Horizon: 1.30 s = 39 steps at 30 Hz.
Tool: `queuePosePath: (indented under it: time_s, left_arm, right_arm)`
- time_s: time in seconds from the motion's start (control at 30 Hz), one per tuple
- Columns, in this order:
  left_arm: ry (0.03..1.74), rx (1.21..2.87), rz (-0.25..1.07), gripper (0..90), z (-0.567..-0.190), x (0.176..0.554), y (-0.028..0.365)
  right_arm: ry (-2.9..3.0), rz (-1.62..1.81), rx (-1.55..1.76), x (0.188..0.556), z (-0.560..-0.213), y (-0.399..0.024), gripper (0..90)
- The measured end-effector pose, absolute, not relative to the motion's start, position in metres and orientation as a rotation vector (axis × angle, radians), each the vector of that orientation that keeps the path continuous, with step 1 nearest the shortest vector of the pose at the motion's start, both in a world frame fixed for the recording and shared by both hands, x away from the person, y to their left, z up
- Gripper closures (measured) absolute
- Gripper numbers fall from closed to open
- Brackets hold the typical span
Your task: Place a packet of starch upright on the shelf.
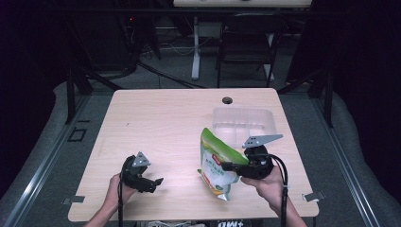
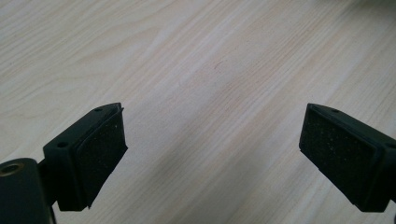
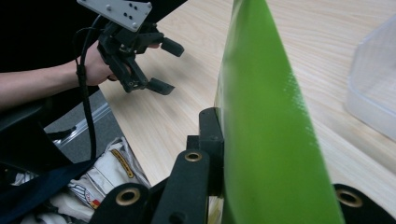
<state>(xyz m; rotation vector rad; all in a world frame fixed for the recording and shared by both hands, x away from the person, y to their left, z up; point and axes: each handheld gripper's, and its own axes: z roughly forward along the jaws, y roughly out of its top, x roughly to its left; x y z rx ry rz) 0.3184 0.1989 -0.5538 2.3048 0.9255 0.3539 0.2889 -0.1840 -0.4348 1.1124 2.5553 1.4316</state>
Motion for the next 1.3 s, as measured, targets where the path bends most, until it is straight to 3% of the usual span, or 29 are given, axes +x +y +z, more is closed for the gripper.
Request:
queuePosePath:
  time_s: [1.3]
  left_arm:
    - [0.92,2.311,0.364,7.5,-0.554,0.318,0.198]
  right_arm:
    - [2.219,1.434,1.329,0.287,-0.407,-0.289,90.0]
